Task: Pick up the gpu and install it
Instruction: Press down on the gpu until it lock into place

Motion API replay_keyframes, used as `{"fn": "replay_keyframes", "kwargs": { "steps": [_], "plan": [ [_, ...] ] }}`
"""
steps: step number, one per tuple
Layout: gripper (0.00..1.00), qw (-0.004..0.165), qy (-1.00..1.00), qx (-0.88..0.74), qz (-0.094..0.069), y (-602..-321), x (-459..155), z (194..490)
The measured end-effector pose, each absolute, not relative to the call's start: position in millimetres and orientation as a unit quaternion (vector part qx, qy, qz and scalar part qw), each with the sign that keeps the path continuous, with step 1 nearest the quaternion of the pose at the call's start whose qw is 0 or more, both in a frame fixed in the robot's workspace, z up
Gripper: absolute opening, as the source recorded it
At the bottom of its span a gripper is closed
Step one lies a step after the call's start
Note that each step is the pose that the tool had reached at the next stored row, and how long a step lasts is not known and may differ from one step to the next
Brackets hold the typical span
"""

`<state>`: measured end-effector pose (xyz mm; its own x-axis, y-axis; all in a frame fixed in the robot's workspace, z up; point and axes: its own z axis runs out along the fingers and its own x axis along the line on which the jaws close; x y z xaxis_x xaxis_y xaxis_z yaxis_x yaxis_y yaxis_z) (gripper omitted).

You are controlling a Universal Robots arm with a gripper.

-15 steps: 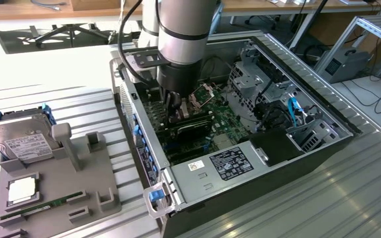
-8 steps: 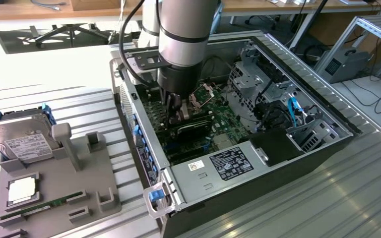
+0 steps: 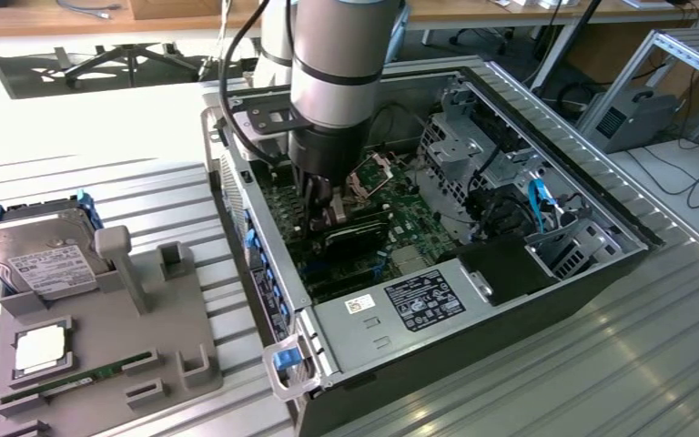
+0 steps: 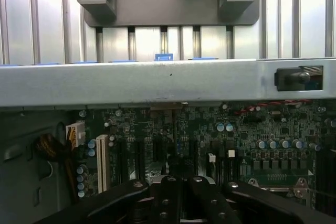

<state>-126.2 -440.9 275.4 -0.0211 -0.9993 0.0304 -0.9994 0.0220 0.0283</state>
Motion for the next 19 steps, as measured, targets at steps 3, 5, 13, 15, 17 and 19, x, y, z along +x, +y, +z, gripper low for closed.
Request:
{"fn": "replay_keyframes", "kwargs": {
  "steps": [3,5,13,15,17,19],
  "plan": [
    [0.11,0.021,-0.715,0.699,0.001,-440.9,-126.2,273.8],
    [0.11,0.021,-0.715,0.699,0.001,-440.9,-126.2,273.0],
    [0.11,0.021,-0.715,0.699,0.001,-440.9,-126.3,269.6],
    [0.11,0.021,-0.715,0.699,0.001,-440.9,-126.3,269.2],
    [0.11,0.021,-0.715,0.699,0.001,-440.9,-126.1,269.1],
    [0.11,0.021,-0.715,0.699,0.001,-440.9,-126.0,269.0]
  ]
}}
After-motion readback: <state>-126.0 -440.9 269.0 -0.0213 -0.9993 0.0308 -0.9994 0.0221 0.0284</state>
